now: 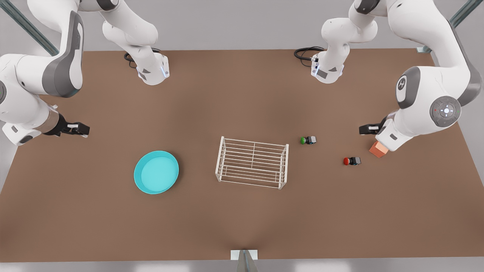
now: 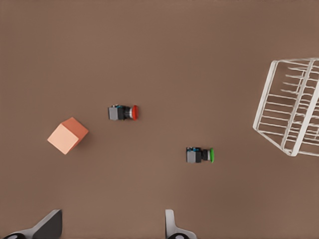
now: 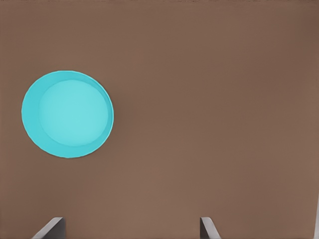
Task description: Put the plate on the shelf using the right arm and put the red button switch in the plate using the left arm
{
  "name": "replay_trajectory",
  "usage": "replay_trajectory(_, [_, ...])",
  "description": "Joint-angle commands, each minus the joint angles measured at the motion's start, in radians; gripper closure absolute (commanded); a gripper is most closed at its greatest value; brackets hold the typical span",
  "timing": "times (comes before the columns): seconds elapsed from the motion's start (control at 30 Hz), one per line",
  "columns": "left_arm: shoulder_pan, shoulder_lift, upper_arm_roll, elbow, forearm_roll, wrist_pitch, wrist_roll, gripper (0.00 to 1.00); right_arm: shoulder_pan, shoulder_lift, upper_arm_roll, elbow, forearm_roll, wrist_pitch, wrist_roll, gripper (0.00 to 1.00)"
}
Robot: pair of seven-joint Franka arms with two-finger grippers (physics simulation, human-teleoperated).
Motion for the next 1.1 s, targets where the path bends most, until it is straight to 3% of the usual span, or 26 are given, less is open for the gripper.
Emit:
replay_trajectory(0.0, [0.001,0.000,-0.001,0.000,-0.001,0.021,-0.062,0.00,0.000,-0.001,0.000,0.000,0.002,0.024,-0.007,0.00])
replay_trajectory(0.07, [0.001,0.000,-0.001,0.000,-0.001,0.021,-0.062,0.00,0.003,0.023,0.002,0.008,0.001,0.026,-0.008,0.00])
replay_trajectory(0.27, [0.002,0.002,0.000,0.000,-0.001,0.024,-0.062,0.00,0.009,0.269,0.009,-0.026,0.142,0.359,-0.007,0.00])
replay_trajectory(0.4, [0.001,0.002,-0.001,0.000,-0.002,0.023,-0.062,0.00,-0.022,0.274,0.008,-0.260,0.188,0.668,-0.007,0.00])
replay_trajectory(0.63, [0.001,0.005,-0.001,-0.004,-0.004,0.021,-0.062,0.00,-0.038,0.312,0.009,-0.417,0.222,0.886,-0.008,0.00])
replay_trajectory(1.07, [0.009,0.009,-0.001,-0.004,-0.002,0.020,-0.061,0.00,-0.025,0.406,0.015,-0.451,0.315,0.894,-0.008,0.00])
